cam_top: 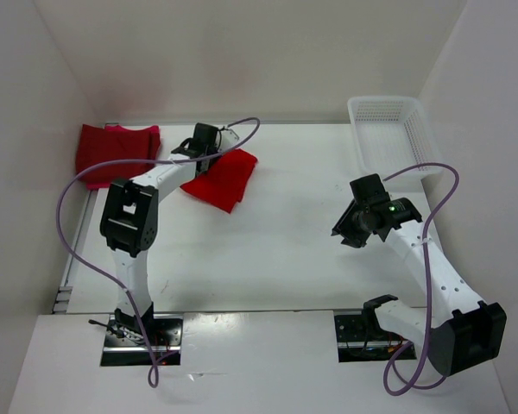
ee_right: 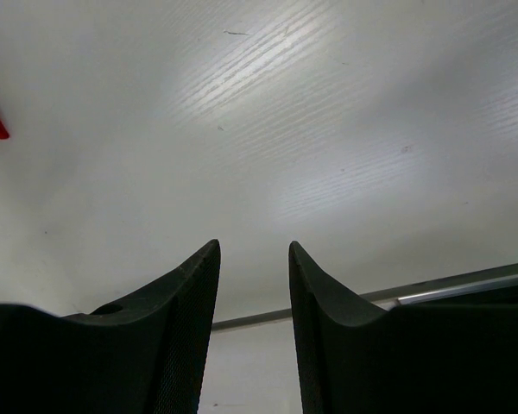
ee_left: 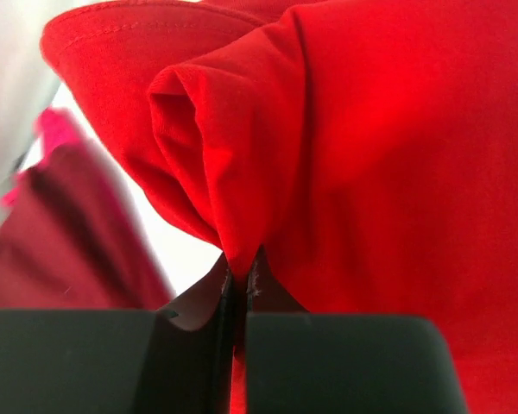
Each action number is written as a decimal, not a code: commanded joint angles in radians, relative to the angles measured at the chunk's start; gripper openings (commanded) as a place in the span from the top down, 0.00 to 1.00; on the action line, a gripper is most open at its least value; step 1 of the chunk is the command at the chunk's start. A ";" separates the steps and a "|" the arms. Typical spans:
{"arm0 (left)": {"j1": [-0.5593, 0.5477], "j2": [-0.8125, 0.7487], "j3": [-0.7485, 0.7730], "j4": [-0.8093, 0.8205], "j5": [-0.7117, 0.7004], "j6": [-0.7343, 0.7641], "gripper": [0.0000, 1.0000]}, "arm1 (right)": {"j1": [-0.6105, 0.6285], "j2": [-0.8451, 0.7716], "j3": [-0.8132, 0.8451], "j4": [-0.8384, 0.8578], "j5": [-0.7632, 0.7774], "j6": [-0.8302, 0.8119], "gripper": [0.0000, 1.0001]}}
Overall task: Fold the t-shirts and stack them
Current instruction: Put the neatly folded tshirt into the corner of the board with the left arm
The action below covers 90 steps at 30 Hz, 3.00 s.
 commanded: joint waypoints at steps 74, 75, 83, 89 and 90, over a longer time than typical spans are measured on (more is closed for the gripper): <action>0.498 -0.221 0.266 -0.319 0.455 -0.094 0.00 | -0.008 0.104 0.077 0.063 -0.041 -0.106 0.42; 0.483 -0.253 0.221 -0.328 0.495 -0.094 0.00 | -0.008 0.104 0.077 0.063 -0.041 -0.115 0.40; 0.366 -0.442 -0.030 -0.475 0.756 -0.030 0.00 | -0.017 0.137 0.101 0.091 -0.010 -0.163 0.32; 0.306 -0.486 -0.254 -0.534 0.856 -0.020 0.00 | -0.017 0.146 0.131 0.091 0.025 -0.204 0.22; 0.291 -0.486 -0.279 -0.534 0.856 -0.020 0.00 | -0.017 0.146 0.117 0.101 0.025 -0.204 0.19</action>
